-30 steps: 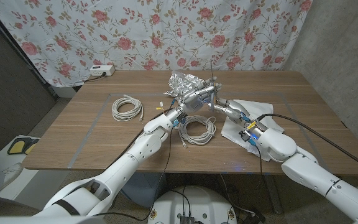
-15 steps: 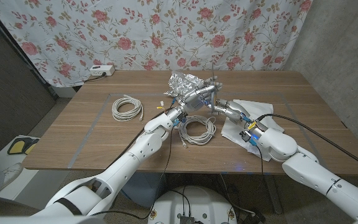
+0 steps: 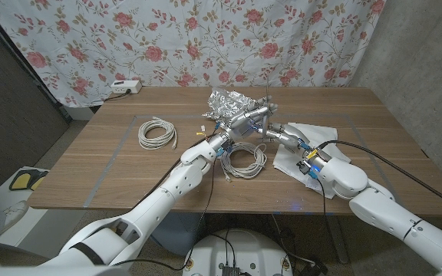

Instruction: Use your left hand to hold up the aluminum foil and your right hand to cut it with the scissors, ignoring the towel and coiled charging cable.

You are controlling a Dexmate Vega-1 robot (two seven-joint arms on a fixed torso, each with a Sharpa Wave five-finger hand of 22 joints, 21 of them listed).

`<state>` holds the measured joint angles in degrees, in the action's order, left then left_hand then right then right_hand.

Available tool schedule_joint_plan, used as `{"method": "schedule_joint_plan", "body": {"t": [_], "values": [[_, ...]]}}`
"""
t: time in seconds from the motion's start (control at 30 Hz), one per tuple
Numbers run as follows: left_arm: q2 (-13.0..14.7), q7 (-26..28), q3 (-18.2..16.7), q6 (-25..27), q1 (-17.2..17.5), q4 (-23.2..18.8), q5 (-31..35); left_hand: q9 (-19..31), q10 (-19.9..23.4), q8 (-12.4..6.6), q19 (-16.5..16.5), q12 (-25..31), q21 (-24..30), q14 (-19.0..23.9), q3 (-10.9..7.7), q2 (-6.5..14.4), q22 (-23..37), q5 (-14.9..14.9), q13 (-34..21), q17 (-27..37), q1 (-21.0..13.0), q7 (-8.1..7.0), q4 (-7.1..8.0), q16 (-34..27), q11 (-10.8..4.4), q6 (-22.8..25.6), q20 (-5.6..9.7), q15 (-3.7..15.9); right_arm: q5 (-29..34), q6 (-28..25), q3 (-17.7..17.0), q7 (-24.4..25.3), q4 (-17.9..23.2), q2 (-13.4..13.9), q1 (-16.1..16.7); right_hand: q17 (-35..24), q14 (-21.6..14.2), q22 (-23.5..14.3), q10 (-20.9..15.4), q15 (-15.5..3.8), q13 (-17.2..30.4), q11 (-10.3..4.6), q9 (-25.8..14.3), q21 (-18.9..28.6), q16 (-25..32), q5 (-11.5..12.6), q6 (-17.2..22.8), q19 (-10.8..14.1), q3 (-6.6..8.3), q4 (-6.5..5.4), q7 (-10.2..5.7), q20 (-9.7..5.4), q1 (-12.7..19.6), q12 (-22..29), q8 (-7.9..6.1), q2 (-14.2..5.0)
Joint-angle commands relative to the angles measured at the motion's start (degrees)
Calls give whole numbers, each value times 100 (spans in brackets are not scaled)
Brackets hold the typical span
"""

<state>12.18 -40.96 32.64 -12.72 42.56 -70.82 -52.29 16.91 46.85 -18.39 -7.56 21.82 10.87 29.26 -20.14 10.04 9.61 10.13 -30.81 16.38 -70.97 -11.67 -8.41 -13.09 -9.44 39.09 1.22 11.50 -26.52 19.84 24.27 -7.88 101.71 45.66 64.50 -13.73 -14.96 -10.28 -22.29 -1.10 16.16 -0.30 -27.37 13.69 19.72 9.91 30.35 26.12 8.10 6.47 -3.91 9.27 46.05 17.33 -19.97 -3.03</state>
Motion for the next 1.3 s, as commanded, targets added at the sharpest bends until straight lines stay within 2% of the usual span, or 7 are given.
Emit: {"method": "schedule_joint_plan", "body": {"t": [0.03, 0.13, 0.4, 0.77, 0.87, 1.07, 1.3], "values": [[-61, -22, 81, 37, -15, 76, 88, 18, 315, 1, 34, 8, -5, -51, -48, 66, 15, 5, -18, 21, -32, -21, 70, -11, -340, 8, -17, 167, 2, -117, -49, 75, 178, 67, 38, -8, -15, -29, 14, 126, -49, 108, -67, -14, 6, 6, -51, 40, -136, -70, 81, 137, -263, -56, -24, 111], [-87, -32, 76, 6, -14, 79, 86, 20, 302, 4, 47, -5, -9, -69, -48, 70, 15, 4, -20, 25, -30, -21, 76, -12, -341, 1, -46, 161, 43, -145, -42, 119, 213, 68, 52, 13, -48, -28, 30, 207, -72, 134, -98, -13, -4, 27, -27, 81, -204, -71, 163, 219, -332, -84, -39, 208], [-187, -90, 84, 41, 1, 66, -4, 31, 266, 23, 57, -30, -9, -116, -50, 80, 16, 10, -32, 28, -19, -21, 99, -7, -340, -56, -51, 149, 287, -283, -12, 459, 288, 3, 135, 67, -130, -29, -8, 126, -119, 16, -215, -29, -22, 106, 242, 128, -193, 36, 151, 40, -170, -127, -193, 239], [-273, -230, 84, 203, 53, 3, -205, 57, 235, 10, 77, -57, -12, -176, -64, 95, 15, 27, -51, 42, -26, -32, 116, -10, -344, -53, -52, 159, 353, -389, -45, 720, 361, -53, 228, 70, -339, -42, -137, 28, -148, -13, -407, 10, 36, 153, 406, 289, -281, 53, 142, -133, -173, -148, -383, 343], [-263, -238, 93, 217, 67, -26, -197, 60, 229, 9, 87, -63, -14, -183, -66, 94, 15, 29, -57, 49, -27, -33, 120, -16, -344, -55, -52, 160, 370, -364, -70, 836, 343, -107, 267, 38, -411, -54, -308, -107, -141, -86, -551, 23, 74, 197, 626, 348, -291, 45, 119, -240, -146, -116, -577, 300], [-309, -286, 71, 315, 95, -12, -319, 70, 222, 4, 97, -73, -16, -190, -70, 97, 15, 33, -66, 64, -29, -34, 128, -30, -344, -56, -49, 161, 347, -410, -88, 913, 341, -137, 301, 15, -457, -65, -462, -219, -124, -135, -690, 29, 100, 247, 762, 384, -298, 87, 24, -330, -37, -86, -742, 302], [-381, -332, 72, 360, 110, 26, -380, 73, 218, 4, 101, -81, -14, -199, -76, 98, 14, 37, -77, 79, -36, -34, 133, -44, -344, -61, -46, 165, 453, -442, -77, 1035, 362, -175, 308, -79, -587, -82, -743, -370, -79, -290, -1040, 31, 190, 328, 1402, 408, -368, 93, -115, -430, 67, -40, -1315, 325]]}}
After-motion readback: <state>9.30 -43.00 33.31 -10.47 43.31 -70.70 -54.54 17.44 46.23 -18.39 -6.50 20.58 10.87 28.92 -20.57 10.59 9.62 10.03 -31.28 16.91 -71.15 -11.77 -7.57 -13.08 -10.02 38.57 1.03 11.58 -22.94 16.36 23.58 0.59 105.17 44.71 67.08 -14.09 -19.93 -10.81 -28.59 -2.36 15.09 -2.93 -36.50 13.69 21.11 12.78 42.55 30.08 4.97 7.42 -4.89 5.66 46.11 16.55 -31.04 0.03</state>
